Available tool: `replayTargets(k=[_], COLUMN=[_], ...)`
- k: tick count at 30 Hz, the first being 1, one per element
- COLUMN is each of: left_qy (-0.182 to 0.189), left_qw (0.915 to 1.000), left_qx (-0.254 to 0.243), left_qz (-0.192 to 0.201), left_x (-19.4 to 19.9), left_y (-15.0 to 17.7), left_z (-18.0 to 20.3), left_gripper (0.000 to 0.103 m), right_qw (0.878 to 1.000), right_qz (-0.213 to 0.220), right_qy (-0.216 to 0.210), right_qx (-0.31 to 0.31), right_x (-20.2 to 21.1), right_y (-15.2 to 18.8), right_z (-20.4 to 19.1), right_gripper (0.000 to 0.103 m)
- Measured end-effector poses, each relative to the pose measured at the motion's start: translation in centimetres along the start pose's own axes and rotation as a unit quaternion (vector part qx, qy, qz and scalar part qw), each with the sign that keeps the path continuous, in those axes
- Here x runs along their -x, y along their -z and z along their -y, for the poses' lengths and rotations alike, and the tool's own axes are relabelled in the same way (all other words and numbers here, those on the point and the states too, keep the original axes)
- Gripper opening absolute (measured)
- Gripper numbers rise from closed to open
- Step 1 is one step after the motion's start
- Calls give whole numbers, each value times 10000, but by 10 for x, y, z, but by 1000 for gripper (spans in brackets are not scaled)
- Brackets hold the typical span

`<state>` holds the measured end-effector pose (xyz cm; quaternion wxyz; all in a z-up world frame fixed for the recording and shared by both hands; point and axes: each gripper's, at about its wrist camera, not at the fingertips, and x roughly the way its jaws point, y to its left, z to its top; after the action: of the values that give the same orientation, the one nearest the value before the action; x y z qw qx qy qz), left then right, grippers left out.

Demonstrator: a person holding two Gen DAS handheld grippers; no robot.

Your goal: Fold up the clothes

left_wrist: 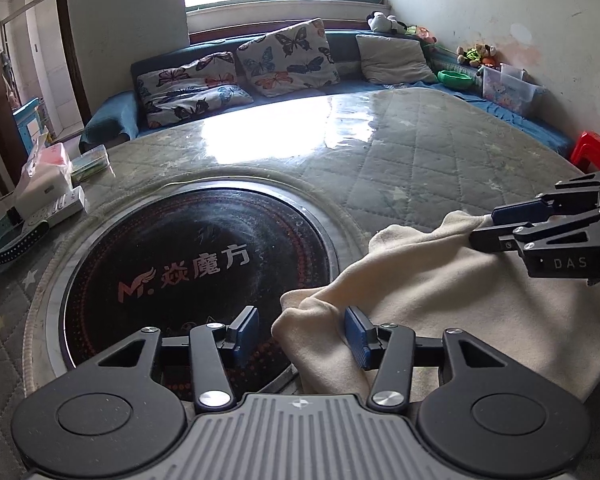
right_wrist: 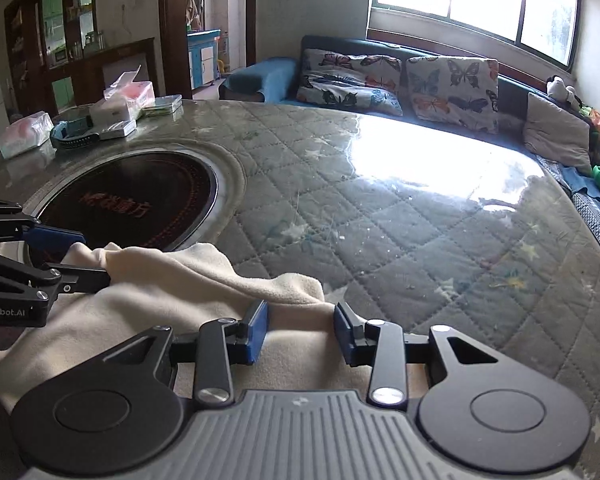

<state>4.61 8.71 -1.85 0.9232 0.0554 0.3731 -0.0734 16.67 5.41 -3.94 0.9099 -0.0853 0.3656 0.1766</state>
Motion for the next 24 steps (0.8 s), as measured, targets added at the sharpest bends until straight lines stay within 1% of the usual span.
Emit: replayTargets(k=[4, 6, 8, 9, 11, 14, 16, 18, 21, 24], left_qy=[84, 146, 177, 181, 172, 186, 241, 271, 183, 142], left_qw=[9998, 9995, 9991, 9990, 9985, 9983, 9984, 9987, 9989, 9989], left_qx=[-92, -186, -329, -392, -504, -543, -515, -437, -423, -442], left_qz=[148, 203, 178, 146, 82, 6, -21, -48, -38, -32], left_x=[6, 5, 0, -4, -12, -19, -22, -23, -21, -18], left_y=[-9, -15, -19, -20, -21, -21, -21, -21, -19, -18], left_z=[6, 13, 20, 23, 27, 25, 22, 18, 14, 13], left_gripper=[51, 51, 51, 51, 51, 51, 51, 51, 51, 51], right_qw=[9998, 9998, 9995, 9991, 9985, 9981, 9974, 9957, 9913, 9866], right_qz=[158, 97, -30, -59, 13, 181, 158, 57, -35, 98], right_qy=[-96, -169, -207, -156, -87, -227, -344, -484, -655, -841], right_qx=[20, 100, 257, 382, 536, 551, 621, 786, 1139, 1394], right_x=[8, 4, -3, -5, 0, 17, 22, 23, 29, 45], right_y=[-10, -11, -10, -8, -6, -3, 1, 8, 20, 24], right_z=[-3, -7, -14, -18, -23, -26, -32, -40, -58, -74], right_gripper=[37, 37, 38, 38, 38, 38, 38, 38, 38, 38])
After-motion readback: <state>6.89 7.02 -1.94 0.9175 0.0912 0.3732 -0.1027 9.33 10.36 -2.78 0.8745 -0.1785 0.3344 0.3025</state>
